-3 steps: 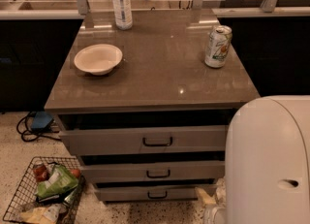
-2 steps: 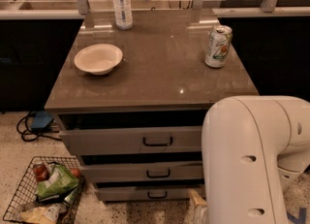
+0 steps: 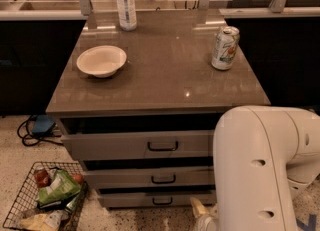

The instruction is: Open bottom drawer

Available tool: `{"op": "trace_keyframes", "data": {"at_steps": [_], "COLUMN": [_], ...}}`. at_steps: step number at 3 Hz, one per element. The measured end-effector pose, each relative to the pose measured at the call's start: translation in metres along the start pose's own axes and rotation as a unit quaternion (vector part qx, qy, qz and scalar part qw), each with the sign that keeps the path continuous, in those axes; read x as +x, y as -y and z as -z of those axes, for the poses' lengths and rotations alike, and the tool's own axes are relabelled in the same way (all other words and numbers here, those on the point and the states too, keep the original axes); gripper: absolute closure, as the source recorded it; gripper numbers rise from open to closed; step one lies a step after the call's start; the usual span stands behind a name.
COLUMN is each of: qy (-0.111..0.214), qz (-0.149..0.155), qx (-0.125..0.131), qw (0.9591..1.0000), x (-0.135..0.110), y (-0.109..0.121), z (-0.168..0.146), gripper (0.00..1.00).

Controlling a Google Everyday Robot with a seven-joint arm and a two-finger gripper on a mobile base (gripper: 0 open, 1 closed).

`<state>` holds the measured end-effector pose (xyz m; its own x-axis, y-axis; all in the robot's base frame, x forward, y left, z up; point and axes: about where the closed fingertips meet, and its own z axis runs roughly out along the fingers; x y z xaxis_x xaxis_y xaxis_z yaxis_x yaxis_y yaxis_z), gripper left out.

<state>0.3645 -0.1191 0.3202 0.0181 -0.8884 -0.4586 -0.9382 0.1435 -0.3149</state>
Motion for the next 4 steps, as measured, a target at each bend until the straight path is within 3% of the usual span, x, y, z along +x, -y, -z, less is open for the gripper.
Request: {"op": "trace_keyframes", "data": {"at_steps": [2, 4], "qy": [0.070, 0.107], "qz": [-0.008, -0.003], "qx": [0.019, 0.047], "qw": [0.9973, 0.9932], "x": [-0.009, -0.024], "y": [-0.035, -0.043], "z": [-0.046, -0.067], "gripper": [0.00, 0.00]}}
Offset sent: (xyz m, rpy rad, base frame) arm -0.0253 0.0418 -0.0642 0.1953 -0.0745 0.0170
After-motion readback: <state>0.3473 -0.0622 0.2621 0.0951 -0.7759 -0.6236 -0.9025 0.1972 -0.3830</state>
